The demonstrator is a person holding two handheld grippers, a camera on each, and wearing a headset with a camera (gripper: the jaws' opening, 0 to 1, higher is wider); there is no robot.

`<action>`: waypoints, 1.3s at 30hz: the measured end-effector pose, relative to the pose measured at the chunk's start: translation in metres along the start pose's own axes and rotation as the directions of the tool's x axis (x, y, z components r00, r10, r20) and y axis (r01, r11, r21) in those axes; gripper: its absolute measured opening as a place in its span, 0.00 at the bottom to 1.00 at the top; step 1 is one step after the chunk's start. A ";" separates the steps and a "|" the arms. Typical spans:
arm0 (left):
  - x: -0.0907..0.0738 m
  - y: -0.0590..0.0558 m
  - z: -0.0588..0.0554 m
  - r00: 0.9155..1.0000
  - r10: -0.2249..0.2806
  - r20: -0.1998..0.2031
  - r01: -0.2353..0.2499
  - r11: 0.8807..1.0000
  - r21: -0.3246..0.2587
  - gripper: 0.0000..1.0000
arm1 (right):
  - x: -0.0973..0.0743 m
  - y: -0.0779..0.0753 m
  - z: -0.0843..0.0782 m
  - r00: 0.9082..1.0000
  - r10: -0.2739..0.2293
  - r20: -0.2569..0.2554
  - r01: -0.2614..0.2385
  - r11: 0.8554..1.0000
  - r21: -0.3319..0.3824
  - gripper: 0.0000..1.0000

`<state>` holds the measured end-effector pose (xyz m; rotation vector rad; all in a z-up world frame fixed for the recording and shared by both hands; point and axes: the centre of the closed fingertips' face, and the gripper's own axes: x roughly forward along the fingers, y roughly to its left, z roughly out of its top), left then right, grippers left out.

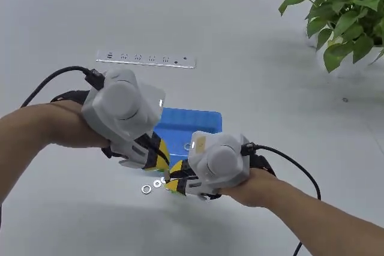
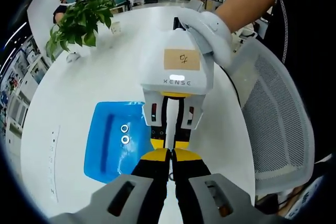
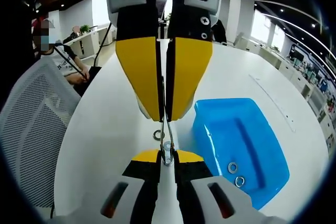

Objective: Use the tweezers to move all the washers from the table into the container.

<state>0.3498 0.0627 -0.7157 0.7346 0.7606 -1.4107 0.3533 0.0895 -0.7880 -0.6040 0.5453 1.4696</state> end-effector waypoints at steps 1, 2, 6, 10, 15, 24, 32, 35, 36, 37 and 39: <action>0.000 0.000 0.000 1.000 -0.001 0.000 0.001 1.000 0.000 0.05 | 0.000 0.000 0.000 1.000 0.000 0.000 0.000 1.000 0.001 0.12; 0.001 0.000 0.000 1.000 -0.002 -0.001 0.002 1.000 -0.001 0.05 | 0.001 0.000 0.000 1.000 0.000 0.000 0.000 1.000 0.002 0.12; 0.001 0.002 0.000 1.000 -0.003 0.010 0.003 1.000 -0.010 0.05 | 0.002 0.001 -0.001 1.000 0.000 0.008 -0.001 1.000 0.012 0.12; 0.000 0.002 0.000 1.000 -0.001 0.009 0.001 1.000 -0.008 0.05 | 0.002 0.000 0.000 1.000 0.000 0.006 0.000 1.000 0.004 0.12; 0.000 0.001 0.000 1.000 -0.002 0.011 0.003 1.000 -0.011 0.05 | 0.002 0.001 0.000 1.000 -0.001 0.005 0.001 1.000 0.001 0.12; 0.002 -0.002 -0.001 1.000 -0.009 0.007 0.009 1.000 -0.010 0.05 | 0.003 0.004 -0.002 1.000 0.002 0.000 -0.002 1.000 0.001 0.12; 0.002 0.000 -0.003 1.000 -0.004 0.006 0.004 1.000 -0.016 0.05 | 0.004 0.004 -0.002 1.000 0.003 0.002 -0.003 1.000 0.009 0.11; 0.001 -0.001 -0.003 1.000 -0.004 0.008 0.004 1.000 -0.019 0.05 | 0.004 0.004 -0.002 1.000 0.007 0.000 -0.007 1.000 0.015 0.11; 0.001 -0.001 -0.003 1.000 -0.004 0.008 0.005 1.000 -0.020 0.05 | 0.004 0.004 -0.002 1.000 0.008 0.000 -0.008 1.000 0.015 0.10; 0.001 -0.001 -0.003 1.000 -0.005 0.010 0.006 1.000 -0.022 0.05 | 0.004 0.005 -0.002 1.000 0.011 -0.001 -0.011 1.000 0.017 0.10; 0.002 -0.001 -0.003 1.000 -0.005 0.010 0.005 1.000 -0.021 0.05 | 0.004 0.005 -0.002 1.000 0.013 -0.002 -0.013 1.000 0.019 0.10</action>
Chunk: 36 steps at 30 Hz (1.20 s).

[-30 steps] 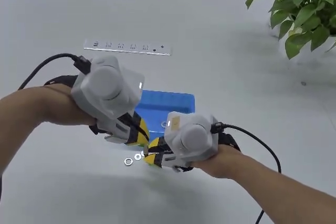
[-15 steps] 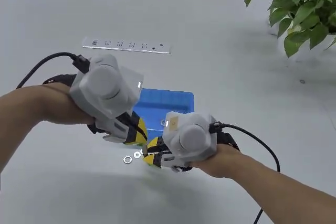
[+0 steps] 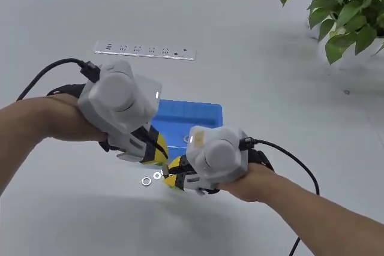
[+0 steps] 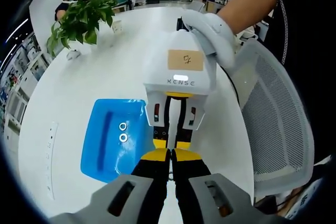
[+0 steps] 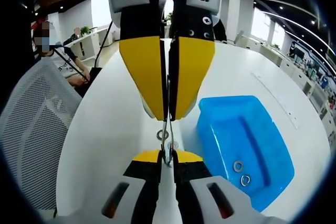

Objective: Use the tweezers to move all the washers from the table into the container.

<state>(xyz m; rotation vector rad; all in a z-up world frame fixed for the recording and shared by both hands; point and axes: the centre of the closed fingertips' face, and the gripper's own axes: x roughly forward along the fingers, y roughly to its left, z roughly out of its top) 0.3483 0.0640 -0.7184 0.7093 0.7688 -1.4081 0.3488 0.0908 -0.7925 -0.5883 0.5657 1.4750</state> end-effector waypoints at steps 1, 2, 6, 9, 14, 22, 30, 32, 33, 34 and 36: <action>0.000 0.000 0.000 1.000 0.000 0.000 0.000 1.000 0.000 0.05 | 0.000 0.000 0.000 1.000 0.000 -0.001 0.000 1.000 0.001 0.10; 0.000 -0.001 0.001 1.000 0.000 0.001 0.000 1.000 0.000 0.05 | -0.001 0.001 0.000 1.000 0.001 -0.001 -0.001 1.000 0.002 0.10; 0.000 -0.001 0.001 1.000 -0.001 0.000 0.001 1.000 0.002 0.05 | -0.001 0.002 0.000 1.000 0.005 -0.003 -0.005 1.000 0.003 0.10; 0.000 -0.002 0.001 1.000 -0.001 -0.003 0.001 1.000 0.005 0.05 | -0.001 0.003 0.000 1.000 0.008 -0.004 -0.008 1.000 0.002 0.10; -0.003 -0.002 0.002 1.000 0.005 0.001 -0.005 1.000 0.006 0.05 | -0.003 0.003 0.002 1.000 0.006 -0.004 -0.006 1.000 -0.003 0.10; -0.010 -0.004 0.007 1.000 0.016 0.003 -0.016 1.000 0.012 0.05 | -0.010 0.004 0.009 1.000 -0.002 -0.007 0.001 1.000 -0.025 0.10; -0.018 -0.009 0.015 1.000 0.027 0.004 -0.027 0.999 0.025 0.05 | -0.018 0.007 0.016 1.000 -0.014 -0.004 0.013 0.999 -0.033 0.10; -0.021 -0.010 0.017 1.000 0.030 0.003 -0.030 0.999 0.028 0.05 | -0.020 0.008 0.018 1.000 -0.017 -0.005 0.017 0.999 -0.038 0.10; -0.022 -0.011 0.018 0.999 0.032 0.001 -0.032 0.999 0.032 0.05 | -0.021 0.007 0.019 1.000 -0.019 -0.005 0.019 0.999 -0.040 0.10; -0.023 -0.010 0.018 0.999 0.033 -0.001 -0.033 0.999 0.035 0.05 | -0.023 0.007 0.020 1.000 -0.021 -0.006 0.021 0.999 -0.041 0.10; -0.025 -0.010 0.019 0.999 0.035 -0.002 -0.035 0.999 0.038 0.05 | -0.025 0.008 0.022 1.000 -0.025 -0.005 0.024 0.999 -0.044 0.10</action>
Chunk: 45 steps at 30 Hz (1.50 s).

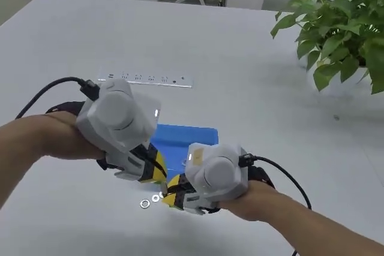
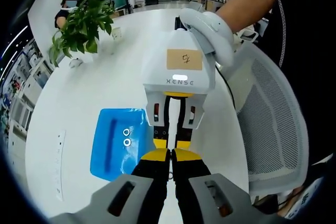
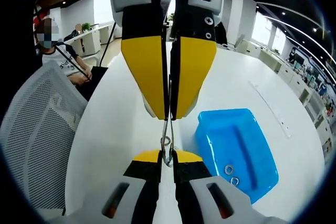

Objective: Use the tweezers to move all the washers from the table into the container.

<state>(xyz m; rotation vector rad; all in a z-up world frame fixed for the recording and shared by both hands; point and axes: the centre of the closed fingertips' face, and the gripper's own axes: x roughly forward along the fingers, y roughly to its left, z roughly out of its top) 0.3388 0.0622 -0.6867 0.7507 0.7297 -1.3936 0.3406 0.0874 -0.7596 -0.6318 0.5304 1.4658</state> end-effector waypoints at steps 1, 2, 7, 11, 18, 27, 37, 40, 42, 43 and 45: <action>-0.002 0.000 0.001 1.000 0.002 0.000 -0.002 1.000 0.003 0.05 | -0.002 0.000 0.001 1.000 -0.003 0.000 0.003 1.000 -0.003 0.10; -0.003 0.000 0.002 1.000 0.003 0.000 -0.003 1.000 0.005 0.05 | -0.003 0.000 0.002 1.000 -0.004 0.001 0.004 1.000 -0.004 0.10; -0.009 0.001 0.008 1.000 0.010 0.001 -0.010 1.000 0.016 0.05 | -0.009 -0.003 0.009 1.000 -0.020 0.007 0.020 1.000 -0.006 0.10; -0.016 0.003 0.014 1.000 0.018 0.006 -0.018 1.000 0.021 0.05 | -0.015 -0.006 0.014 1.000 -0.029 0.011 0.029 1.000 -0.002 0.10; -0.025 0.008 0.025 0.999 0.032 0.015 -0.033 0.999 0.033 0.05 | -0.025 -0.015 0.023 0.999 -0.048 0.010 0.049 0.999 -0.025 0.10; -0.033 0.015 0.032 0.999 0.039 0.015 -0.040 0.998 0.050 0.05 | -0.035 -0.026 0.030 0.998 -0.069 0.012 0.069 0.997 -0.038 0.10; -0.037 0.024 0.039 0.999 0.051 0.018 -0.052 0.997 0.058 0.05 | -0.039 -0.038 0.033 0.997 -0.078 0.011 0.079 0.996 -0.051 0.10; -0.038 0.029 0.040 0.998 0.056 0.022 -0.057 0.997 0.058 0.05 | -0.040 -0.043 0.033 0.997 -0.083 0.010 0.083 0.995 -0.055 0.10; -0.038 0.032 0.040 0.998 0.058 0.025 -0.060 0.997 0.057 0.05 | -0.041 -0.046 0.033 0.996 -0.085 0.010 0.086 0.995 -0.056 0.10; -0.038 0.033 0.040 0.998 0.060 0.026 -0.062 0.996 0.058 0.05 | -0.042 -0.048 0.033 0.996 -0.088 0.010 0.088 0.994 -0.058 0.10; -0.038 0.036 0.041 0.998 0.063 0.027 -0.064 0.996 0.059 0.05 | -0.042 -0.051 0.033 0.996 -0.089 0.011 0.090 0.994 -0.057 0.10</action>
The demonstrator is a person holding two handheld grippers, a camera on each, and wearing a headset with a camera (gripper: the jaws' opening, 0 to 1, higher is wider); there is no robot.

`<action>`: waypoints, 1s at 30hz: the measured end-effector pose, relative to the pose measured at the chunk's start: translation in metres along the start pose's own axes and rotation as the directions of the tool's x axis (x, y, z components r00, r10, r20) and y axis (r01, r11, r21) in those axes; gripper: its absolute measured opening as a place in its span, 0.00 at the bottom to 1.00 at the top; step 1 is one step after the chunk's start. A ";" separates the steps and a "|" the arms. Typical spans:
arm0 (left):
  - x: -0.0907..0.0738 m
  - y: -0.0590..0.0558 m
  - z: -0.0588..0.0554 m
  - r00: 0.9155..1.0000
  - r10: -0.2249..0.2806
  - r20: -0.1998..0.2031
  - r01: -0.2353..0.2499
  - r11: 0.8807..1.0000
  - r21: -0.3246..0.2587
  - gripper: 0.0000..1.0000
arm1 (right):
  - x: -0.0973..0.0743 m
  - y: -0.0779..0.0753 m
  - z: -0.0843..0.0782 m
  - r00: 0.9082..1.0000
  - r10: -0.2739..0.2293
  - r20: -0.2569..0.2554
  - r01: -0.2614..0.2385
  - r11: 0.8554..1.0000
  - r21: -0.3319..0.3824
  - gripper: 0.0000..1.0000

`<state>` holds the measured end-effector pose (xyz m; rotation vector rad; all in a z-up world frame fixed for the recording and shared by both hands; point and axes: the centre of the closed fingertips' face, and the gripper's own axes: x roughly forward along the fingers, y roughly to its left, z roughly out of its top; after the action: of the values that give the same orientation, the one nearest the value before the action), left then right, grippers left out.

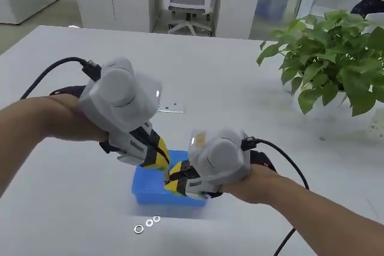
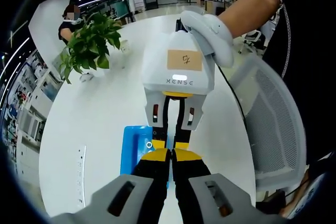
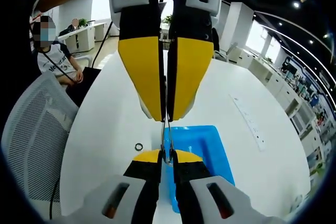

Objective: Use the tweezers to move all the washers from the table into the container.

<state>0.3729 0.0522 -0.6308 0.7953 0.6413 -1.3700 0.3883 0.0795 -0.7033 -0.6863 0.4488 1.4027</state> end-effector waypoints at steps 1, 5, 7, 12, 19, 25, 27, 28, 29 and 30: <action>0.000 0.002 0.000 1.000 0.002 0.001 -0.002 1.000 0.000 0.05 | 0.000 -0.001 0.000 1.000 -0.001 0.000 0.001 1.000 -0.001 0.10; 0.001 0.008 -0.002 1.000 0.003 0.001 -0.003 1.000 0.001 0.05 | 0.002 -0.006 -0.001 1.000 -0.004 0.000 0.004 1.000 -0.003 0.10; 0.002 0.010 -0.003 1.000 0.003 -0.001 -0.003 1.000 0.001 0.05 | 0.003 -0.008 -0.002 1.000 -0.004 0.000 0.004 1.000 -0.003 0.10; 0.005 0.016 -0.006 1.000 0.005 -0.003 -0.005 1.000 -0.002 0.05 | 0.008 -0.013 -0.003 1.000 -0.001 0.000 0.001 1.000 -0.003 0.10; 0.010 0.024 -0.014 1.000 0.002 -0.009 -0.002 1.000 -0.011 0.05 | 0.017 -0.021 -0.008 1.000 0.009 0.000 -0.009 1.000 0.003 0.10; 0.017 0.031 -0.020 1.000 -0.003 -0.013 0.003 1.000 -0.016 0.05 | 0.024 -0.027 -0.015 1.000 0.018 0.000 -0.018 1.000 0.008 0.10; 0.019 0.033 -0.022 1.000 -0.005 -0.012 0.005 1.000 -0.017 0.05 | 0.026 -0.028 -0.017 1.000 0.023 0.000 -0.023 1.000 0.014 0.10; 0.021 0.034 -0.023 1.000 -0.006 -0.013 0.006 1.000 -0.017 0.05 | 0.028 -0.029 -0.019 1.000 0.025 -0.001 -0.025 1.000 0.014 0.10; 0.022 0.035 -0.024 1.000 -0.006 -0.014 0.006 1.000 -0.017 0.05 | 0.029 -0.029 -0.020 1.000 0.027 -0.002 -0.027 1.000 0.016 0.10; 0.024 0.036 -0.025 1.000 -0.008 -0.013 0.008 1.000 -0.019 0.05 | 0.030 -0.031 -0.022 1.000 0.029 -0.002 -0.029 0.999 0.020 0.10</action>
<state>0.4127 0.0587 -0.6606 0.7879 0.6677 -1.3648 0.4248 0.0863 -0.7339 -0.6673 0.4753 1.4237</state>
